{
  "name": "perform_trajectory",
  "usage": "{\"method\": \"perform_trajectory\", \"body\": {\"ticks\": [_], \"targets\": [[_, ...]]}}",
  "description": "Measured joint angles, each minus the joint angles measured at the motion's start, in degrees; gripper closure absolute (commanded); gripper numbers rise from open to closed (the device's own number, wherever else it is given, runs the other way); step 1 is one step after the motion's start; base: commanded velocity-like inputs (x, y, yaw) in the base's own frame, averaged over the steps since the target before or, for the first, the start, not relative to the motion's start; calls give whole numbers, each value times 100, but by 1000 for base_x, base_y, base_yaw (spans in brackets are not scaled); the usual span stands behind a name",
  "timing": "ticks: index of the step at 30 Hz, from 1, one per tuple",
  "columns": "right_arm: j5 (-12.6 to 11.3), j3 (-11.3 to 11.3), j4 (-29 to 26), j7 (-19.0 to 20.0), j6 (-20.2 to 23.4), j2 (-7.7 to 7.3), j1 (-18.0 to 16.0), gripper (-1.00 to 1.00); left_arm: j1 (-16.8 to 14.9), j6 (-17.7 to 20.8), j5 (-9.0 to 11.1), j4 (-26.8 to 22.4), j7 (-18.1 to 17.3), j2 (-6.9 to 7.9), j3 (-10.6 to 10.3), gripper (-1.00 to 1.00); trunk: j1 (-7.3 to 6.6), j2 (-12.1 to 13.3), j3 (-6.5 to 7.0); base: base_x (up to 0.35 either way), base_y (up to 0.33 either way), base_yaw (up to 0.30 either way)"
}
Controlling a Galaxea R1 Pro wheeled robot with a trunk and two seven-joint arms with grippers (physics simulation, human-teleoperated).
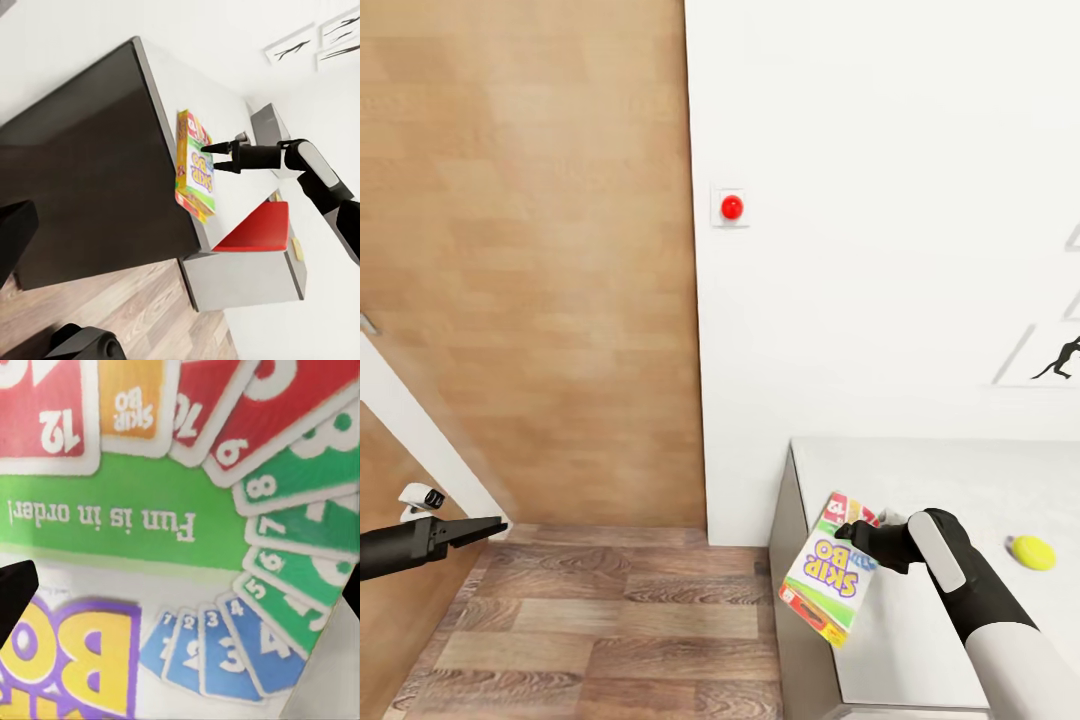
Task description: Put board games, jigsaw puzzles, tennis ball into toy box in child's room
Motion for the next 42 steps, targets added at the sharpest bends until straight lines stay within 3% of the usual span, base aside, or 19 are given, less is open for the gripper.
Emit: {"method": "perform_trajectory", "body": {"ticks": [18, 32, 38, 42], "targets": [[-9, -57, -406, 309, 55, -51, 142, -100, -1, -2, 0, 1, 0, -1, -1, -100, -1, -1, 101, 0, 4, -88], [-62, -135, -1435, 376, 312, -356, 482, -100, -1, -3, 0, 1, 0, 3, -1, -100, 0, 0, 218, 0, 0, -126], [-141, -583, -2203, 387, 505, -404, 852, -100, -1, -3, 0, 1, 0, 1, -1, -100, -1, -1, 268, 0, 0, -127], [-377, -983, -2841, 444, 504, -415, 1251, -100, -1, -3, 0, 1, 0, 0, -1, -100, -1, -1, 302, 0, 0, -128]]}}
